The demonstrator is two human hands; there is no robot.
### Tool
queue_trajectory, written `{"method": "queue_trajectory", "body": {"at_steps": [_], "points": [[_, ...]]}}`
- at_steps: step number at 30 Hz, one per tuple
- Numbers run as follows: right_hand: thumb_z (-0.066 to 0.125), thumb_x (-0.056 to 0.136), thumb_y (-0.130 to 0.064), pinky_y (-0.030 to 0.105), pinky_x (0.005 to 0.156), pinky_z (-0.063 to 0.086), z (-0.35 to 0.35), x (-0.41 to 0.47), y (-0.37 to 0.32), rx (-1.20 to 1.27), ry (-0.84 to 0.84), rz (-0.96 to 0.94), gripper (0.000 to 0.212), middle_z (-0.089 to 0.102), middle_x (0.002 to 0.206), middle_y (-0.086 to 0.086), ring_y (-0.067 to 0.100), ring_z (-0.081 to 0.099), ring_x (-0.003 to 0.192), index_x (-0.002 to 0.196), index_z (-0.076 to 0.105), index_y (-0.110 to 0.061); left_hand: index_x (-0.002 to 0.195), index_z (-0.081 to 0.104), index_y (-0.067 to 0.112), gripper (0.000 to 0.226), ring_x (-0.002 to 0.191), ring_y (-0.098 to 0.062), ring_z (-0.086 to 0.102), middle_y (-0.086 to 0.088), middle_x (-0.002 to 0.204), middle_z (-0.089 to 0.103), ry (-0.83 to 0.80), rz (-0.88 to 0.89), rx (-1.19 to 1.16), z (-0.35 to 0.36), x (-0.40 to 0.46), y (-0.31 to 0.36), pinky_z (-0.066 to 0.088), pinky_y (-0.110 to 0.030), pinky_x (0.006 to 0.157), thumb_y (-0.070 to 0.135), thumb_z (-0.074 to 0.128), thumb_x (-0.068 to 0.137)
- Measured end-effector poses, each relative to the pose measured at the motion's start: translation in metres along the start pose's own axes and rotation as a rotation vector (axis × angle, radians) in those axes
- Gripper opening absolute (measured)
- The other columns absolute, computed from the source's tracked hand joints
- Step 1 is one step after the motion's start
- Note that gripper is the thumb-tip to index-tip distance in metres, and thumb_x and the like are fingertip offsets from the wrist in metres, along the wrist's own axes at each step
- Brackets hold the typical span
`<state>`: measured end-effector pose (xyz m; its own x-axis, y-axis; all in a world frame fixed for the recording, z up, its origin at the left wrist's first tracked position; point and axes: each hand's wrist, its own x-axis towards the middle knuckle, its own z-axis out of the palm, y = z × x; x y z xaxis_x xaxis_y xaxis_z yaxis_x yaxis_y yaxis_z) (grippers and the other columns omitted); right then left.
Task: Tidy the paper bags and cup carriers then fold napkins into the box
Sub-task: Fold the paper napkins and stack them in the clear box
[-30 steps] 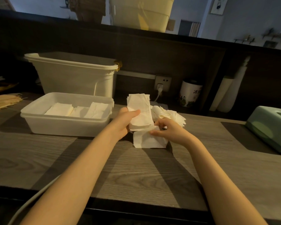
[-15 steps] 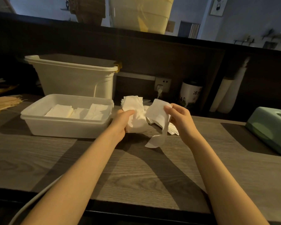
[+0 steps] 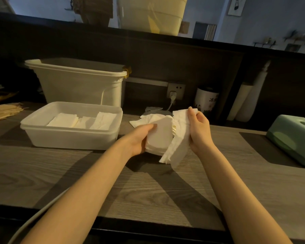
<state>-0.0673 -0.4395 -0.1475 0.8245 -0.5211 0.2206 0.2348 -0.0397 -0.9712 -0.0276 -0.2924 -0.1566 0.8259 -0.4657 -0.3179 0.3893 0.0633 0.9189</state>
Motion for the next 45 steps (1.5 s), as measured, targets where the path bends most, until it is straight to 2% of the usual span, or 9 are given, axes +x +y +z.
{"method": "queue_trajectory", "body": {"at_steps": [6,9,13,17,21,29,34,39,45], "points": [[0.042,0.097,-0.043,0.035,0.083,0.051,0.002,0.005,0.011,-0.165,0.058,0.118,0.042,0.056,0.114,0.009,0.021,0.058,0.101,0.124,0.046,-0.011,0.104,0.06,0.028,0.032,0.105,-0.026,0.063,-0.006,0.108,0.069,-0.216,-0.025,0.063,0.004,0.005,-0.006,0.049,-0.042,0.092,0.053,0.05,0.087],[0.048,0.094,-0.044,0.043,0.092,0.05,0.002,0.003,0.009,-0.213,-0.017,0.139,0.039,0.058,0.112,0.012,0.025,0.059,0.102,0.115,0.053,-0.012,0.109,0.058,0.02,0.034,0.099,-0.024,0.066,-0.008,0.105,0.07,-0.155,0.0,0.157,0.005,0.004,-0.009,0.052,-0.039,0.088,0.041,0.063,0.083],[0.058,0.092,-0.029,0.043,0.088,0.054,0.001,-0.001,0.003,-0.234,-0.158,0.17,0.047,0.053,0.121,0.003,0.023,0.059,0.103,0.134,0.042,-0.019,0.105,0.054,0.016,0.022,0.092,-0.023,0.066,-0.008,0.099,0.067,-0.042,0.031,0.172,0.003,0.005,-0.009,0.054,-0.037,0.08,0.022,0.064,0.086],[0.057,0.091,-0.01,0.035,0.078,0.057,-0.005,-0.003,0.002,-0.203,-0.287,0.104,0.033,0.059,0.114,0.0,0.019,0.062,0.099,0.122,0.052,-0.021,0.103,0.054,0.018,0.019,0.085,-0.02,0.066,-0.005,0.095,0.067,-0.009,0.042,0.129,0.0,0.004,-0.006,0.055,-0.033,0.071,0.017,0.064,0.086],[0.054,0.092,-0.005,0.029,0.073,0.057,-0.011,-0.005,0.0,-0.195,-0.353,0.068,0.021,0.067,0.102,-0.002,0.016,0.066,0.094,0.105,0.064,-0.018,0.124,0.044,0.014,0.049,0.093,-0.024,0.065,-0.011,0.11,0.064,0.053,0.037,0.106,-0.001,0.005,-0.006,0.056,-0.036,0.069,0.015,0.069,0.082],[0.046,0.091,0.009,0.023,0.075,0.057,-0.02,-0.002,-0.004,-0.194,-0.432,0.094,0.021,0.069,0.098,0.005,0.016,0.065,0.097,0.094,0.067,0.004,0.111,0.052,0.017,0.022,0.082,-0.016,0.06,0.0,0.092,0.06,0.137,0.153,0.137,-0.001,0.005,0.0,0.052,-0.031,0.068,0.012,0.057,0.091],[0.046,0.097,-0.016,0.025,0.073,0.055,-0.017,-0.001,-0.008,-0.055,-0.394,0.175,0.02,0.064,0.102,0.005,0.018,0.064,0.089,0.096,0.066,-0.014,0.122,0.047,0.019,0.036,0.092,-0.014,0.055,0.004,0.101,0.056,0.185,0.271,0.231,0.002,0.005,0.002,0.049,-0.029,0.072,0.021,0.061,0.089],[0.058,0.091,-0.028,0.025,0.073,0.054,-0.016,-0.002,0.0,-0.341,-0.331,0.068,0.018,0.064,0.103,0.002,0.017,0.063,0.094,0.1,0.066,-0.015,0.127,0.044,0.017,0.04,0.105,-0.019,0.053,0.001,0.113,0.055,0.179,0.301,0.236,0.002,0.005,0.001,0.048,-0.036,0.087,0.019,0.059,0.089],[0.055,0.093,-0.028,0.023,0.064,0.053,-0.021,0.0,-0.005,-0.249,-0.221,-0.002,0.015,0.064,0.096,0.001,0.017,0.064,0.089,0.098,0.064,-0.016,0.124,0.043,0.018,0.03,0.089,-0.024,0.06,-0.006,0.101,0.06,0.098,0.026,-0.031,0.0,0.002,0.001,0.052,-0.036,0.07,0.026,0.049,0.095]]}}
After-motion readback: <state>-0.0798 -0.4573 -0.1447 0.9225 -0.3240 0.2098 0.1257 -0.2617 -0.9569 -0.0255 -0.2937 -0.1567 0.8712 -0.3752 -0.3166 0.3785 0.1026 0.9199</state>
